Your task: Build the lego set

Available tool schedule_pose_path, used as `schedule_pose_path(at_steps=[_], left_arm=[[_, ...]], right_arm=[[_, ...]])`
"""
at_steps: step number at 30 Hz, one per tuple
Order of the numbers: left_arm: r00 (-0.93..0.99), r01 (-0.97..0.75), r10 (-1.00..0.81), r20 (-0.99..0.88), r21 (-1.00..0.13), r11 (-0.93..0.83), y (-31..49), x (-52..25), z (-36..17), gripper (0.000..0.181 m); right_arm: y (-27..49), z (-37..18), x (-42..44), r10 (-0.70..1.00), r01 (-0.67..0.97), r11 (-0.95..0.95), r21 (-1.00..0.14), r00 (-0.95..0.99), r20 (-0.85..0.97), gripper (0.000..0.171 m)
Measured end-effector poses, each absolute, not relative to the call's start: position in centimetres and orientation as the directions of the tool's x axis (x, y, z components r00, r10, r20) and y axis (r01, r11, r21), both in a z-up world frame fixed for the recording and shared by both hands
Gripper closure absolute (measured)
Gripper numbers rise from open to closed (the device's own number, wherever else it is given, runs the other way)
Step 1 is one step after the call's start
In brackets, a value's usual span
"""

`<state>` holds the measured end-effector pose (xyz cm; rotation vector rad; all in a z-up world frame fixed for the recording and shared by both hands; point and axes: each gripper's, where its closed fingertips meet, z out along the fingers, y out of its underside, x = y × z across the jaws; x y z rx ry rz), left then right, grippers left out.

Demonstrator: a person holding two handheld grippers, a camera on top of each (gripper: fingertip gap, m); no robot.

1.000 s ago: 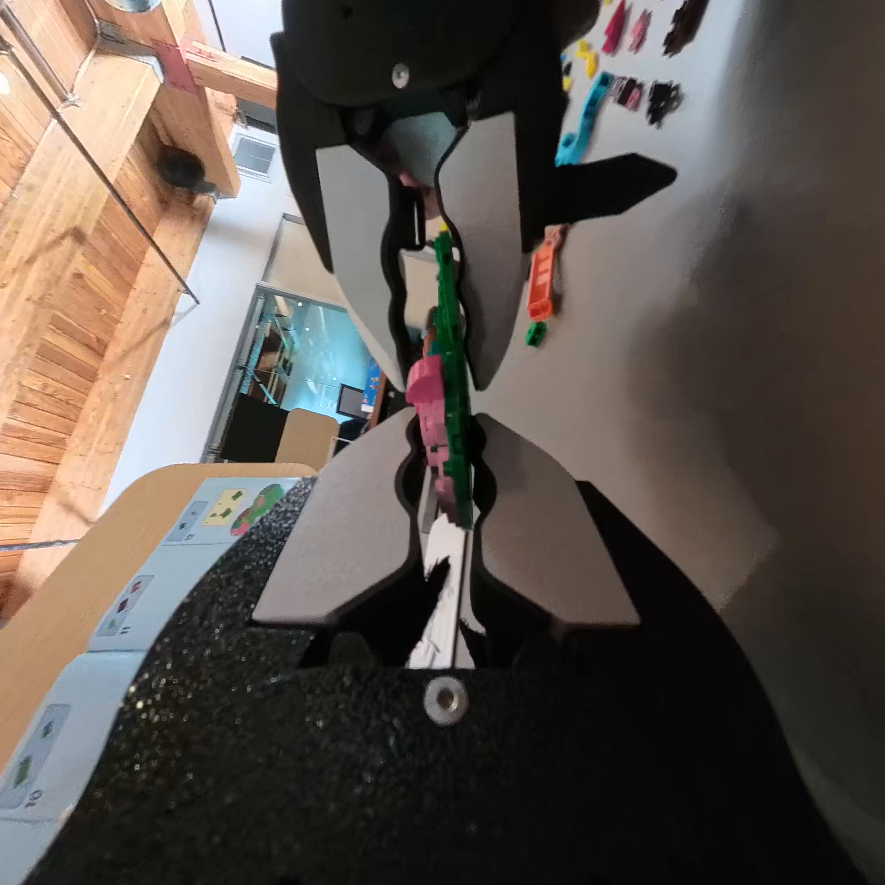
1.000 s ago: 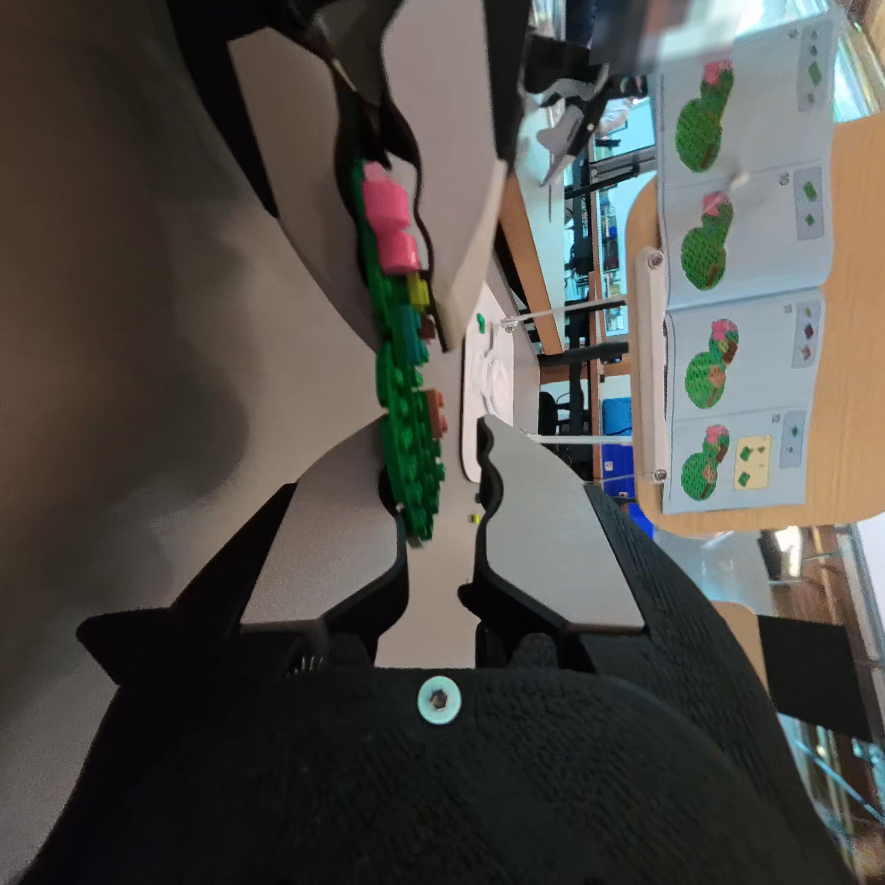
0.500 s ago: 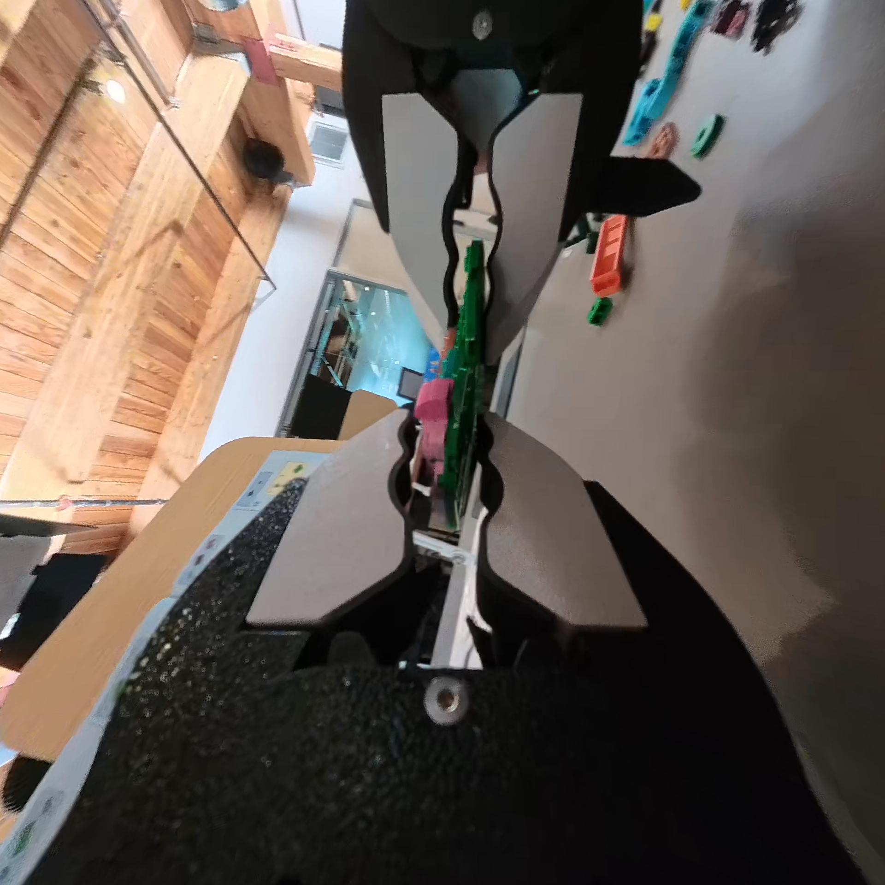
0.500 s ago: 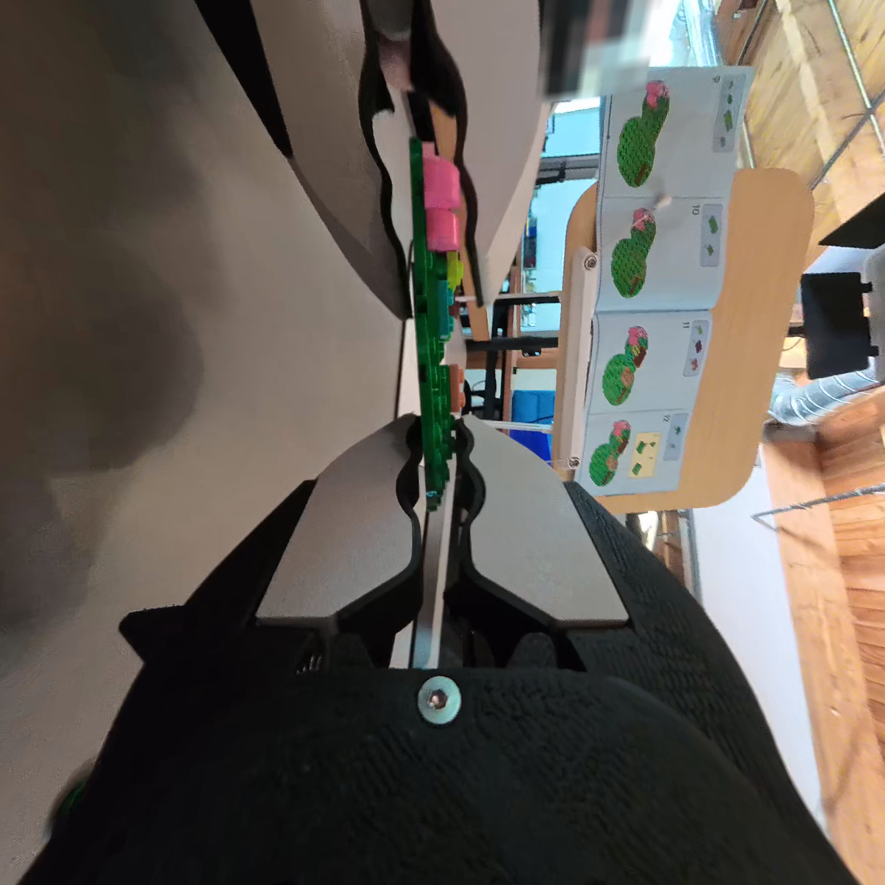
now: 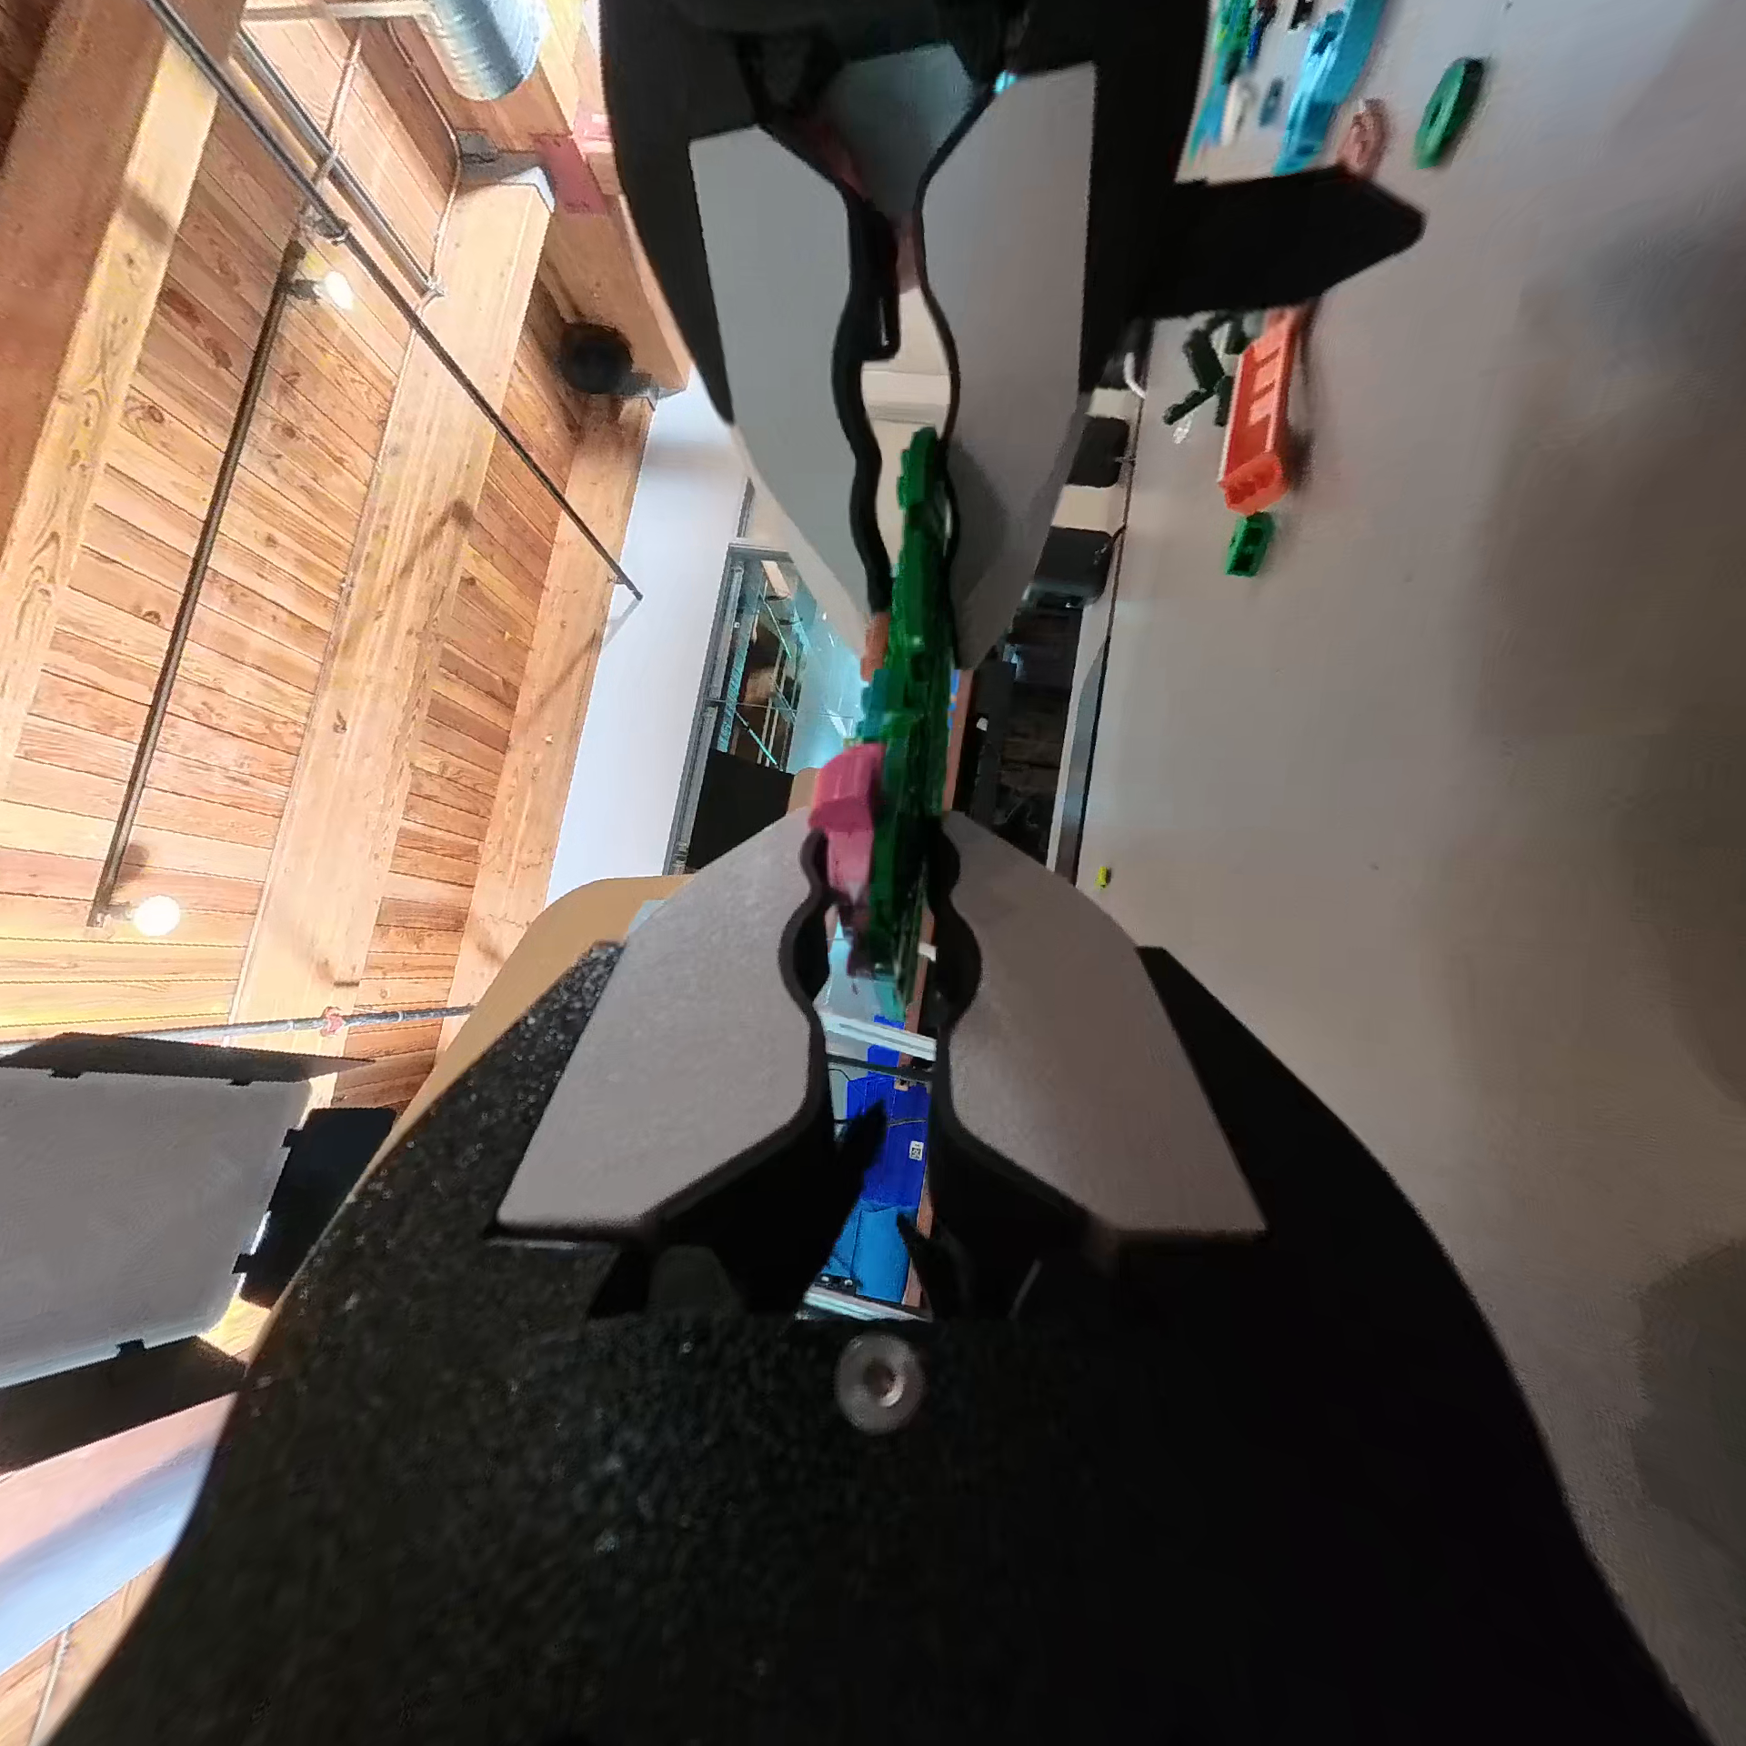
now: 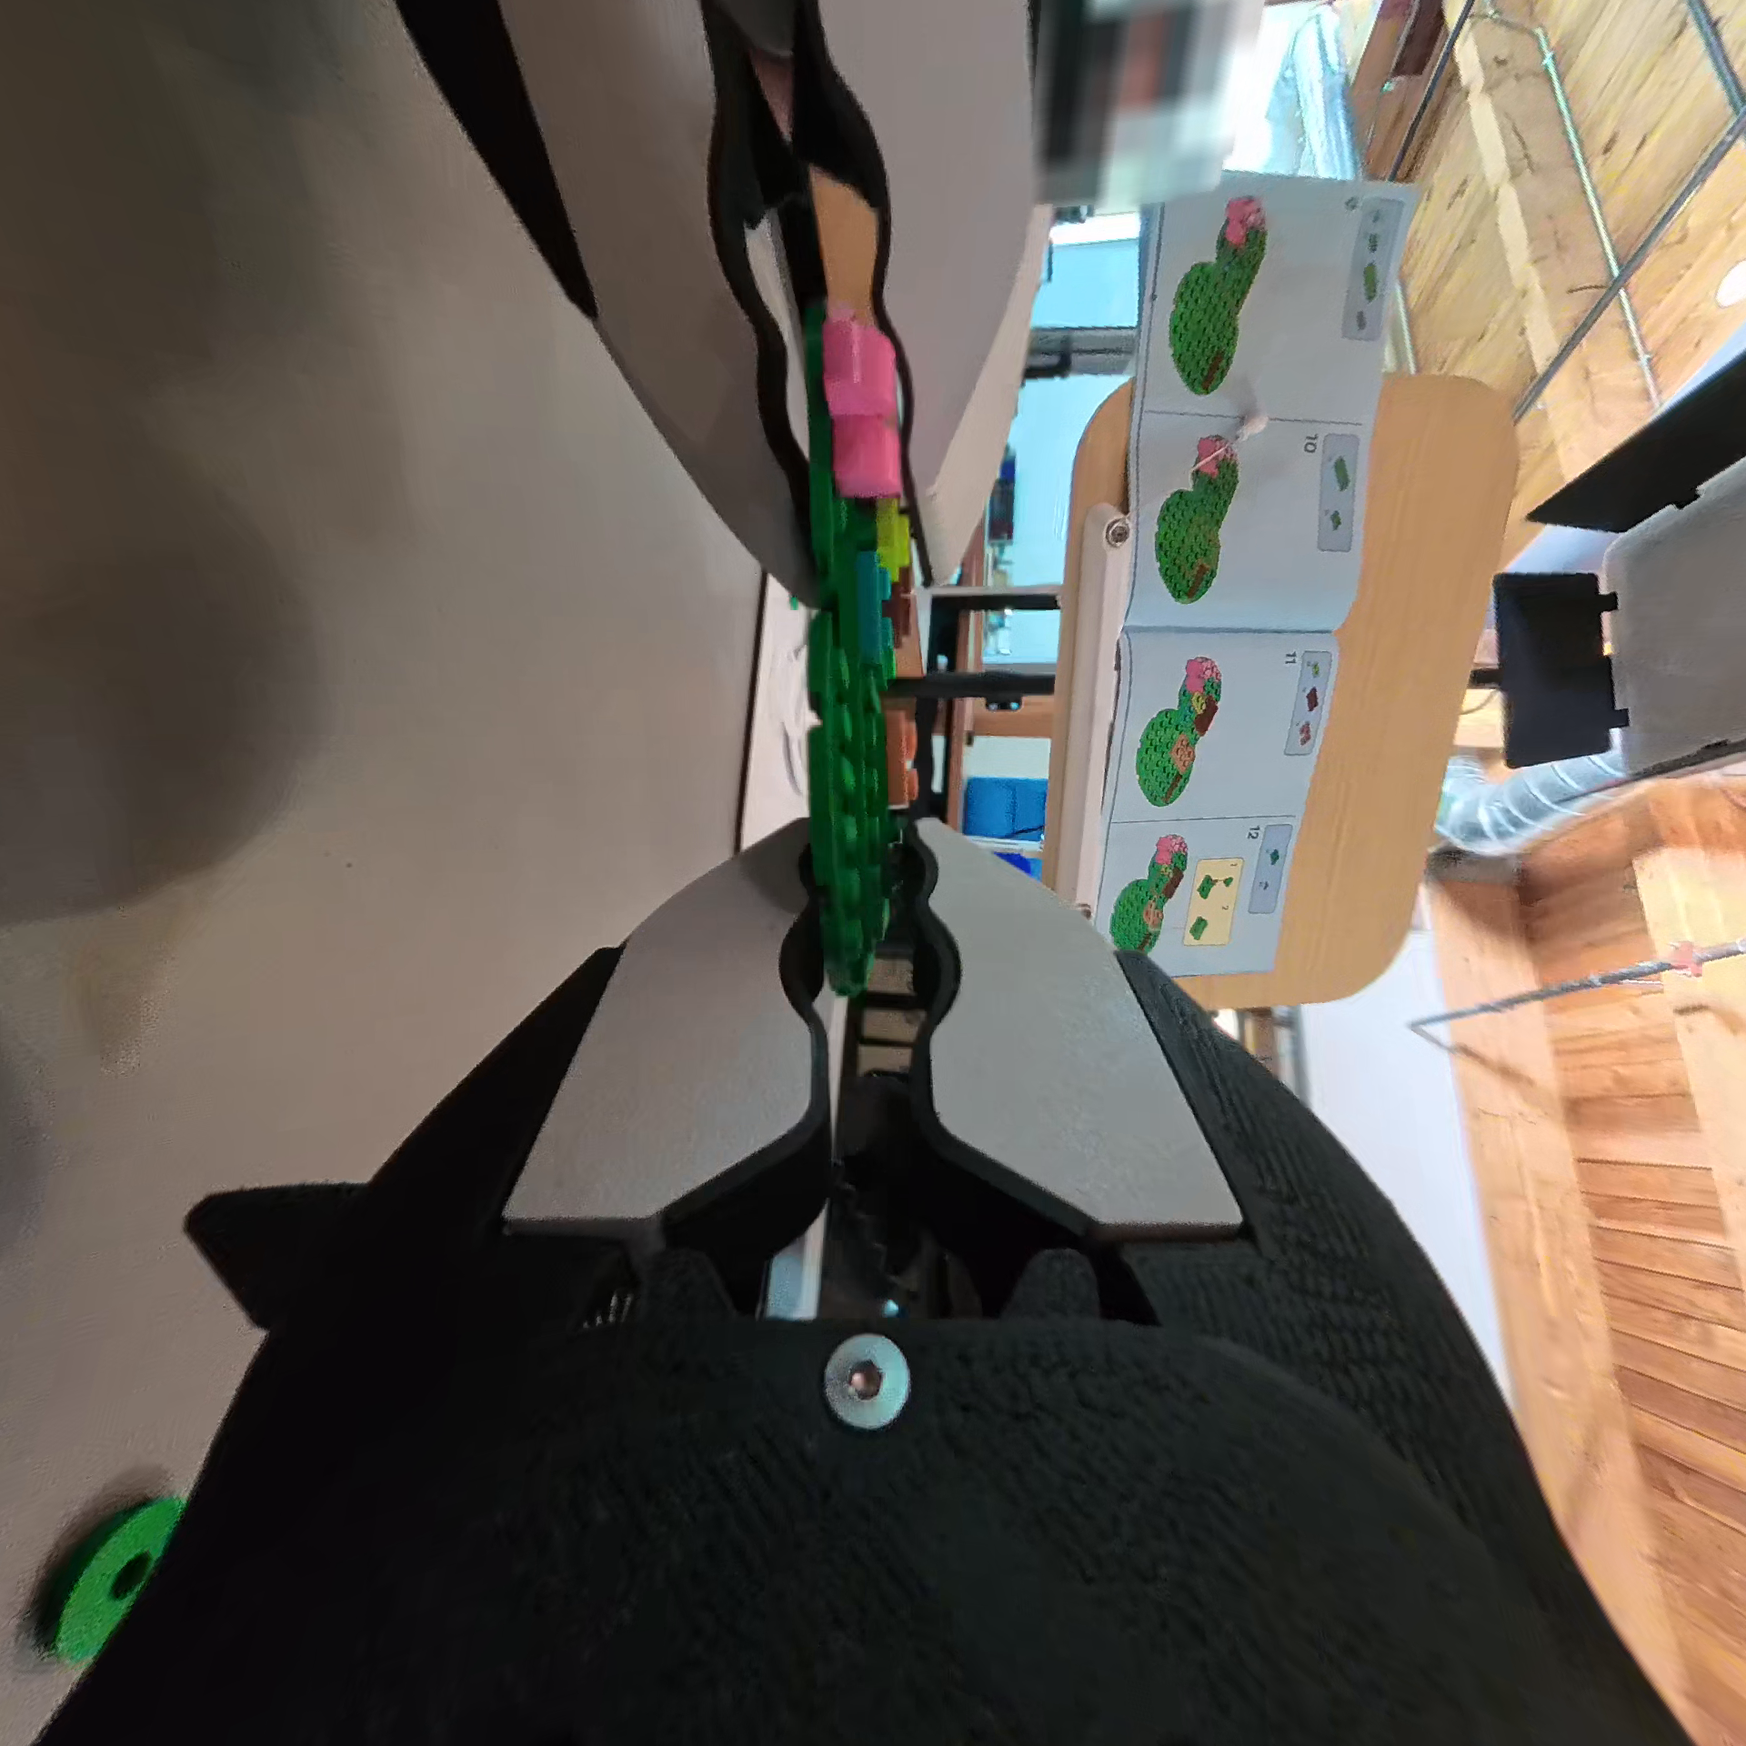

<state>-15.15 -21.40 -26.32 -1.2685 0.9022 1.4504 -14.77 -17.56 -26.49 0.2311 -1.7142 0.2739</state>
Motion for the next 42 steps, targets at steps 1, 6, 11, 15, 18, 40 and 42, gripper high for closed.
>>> schedule_pose_path(at_steps=[1,6,11,15,18,40,42], left_arm=[[0.018,-0.965,0.200,-0.980,-0.070,-0.254,-21.5,-15.2,-26.1,0.164],[0.052,-0.957,0.228,-0.972,-0.114,-0.265,-21.8,-16.2,-25.8,0.164],[0.018,-0.960,0.220,-0.975,-0.078,-0.267,-21.7,-16.2,-26.2,0.164],[0.008,-0.961,0.209,-0.978,-0.065,-0.269,-21.6,-16.2,-26.5,0.164],[0.002,-0.963,0.202,-0.979,-0.057,-0.265,-21.5,-16.1,-26.7,0.164],[-0.009,-0.970,0.148,-0.989,-0.027,-0.241,-21.3,-15.5,-27.7,0.164],[0.019,-0.969,0.150,-0.988,-0.055,-0.241,-21.3,-15.6,-27.7,0.164]], right_arm=[[-17.4,-26.3,-14.5,0.031,-0.312,0.946,-0.088,-0.183,0.983,0.156],[-13.9,-23.9,-12.6,0.286,-0.243,0.904,-0.352,-0.268,0.920,0.140],[-10.5,-24.0,-10.3,0.583,-0.087,0.749,-0.657,-0.383,0.716,0.140],[-9.2,-26.2,-8.8,0.759,0.046,0.556,-0.830,-0.436,0.484,0.140],[-8.8,-27.1,-8.5,0.833,0.107,0.430,-0.897,-0.430,0.348,0.144],[-7.1,-28.2,-8.8,0.894,0.210,0.375,-0.903,-0.341,0.292,0.171],[-6.9,-27.9,-8.8,0.898,0.200,0.371,-0.907,-0.328,0.295,0.171]])
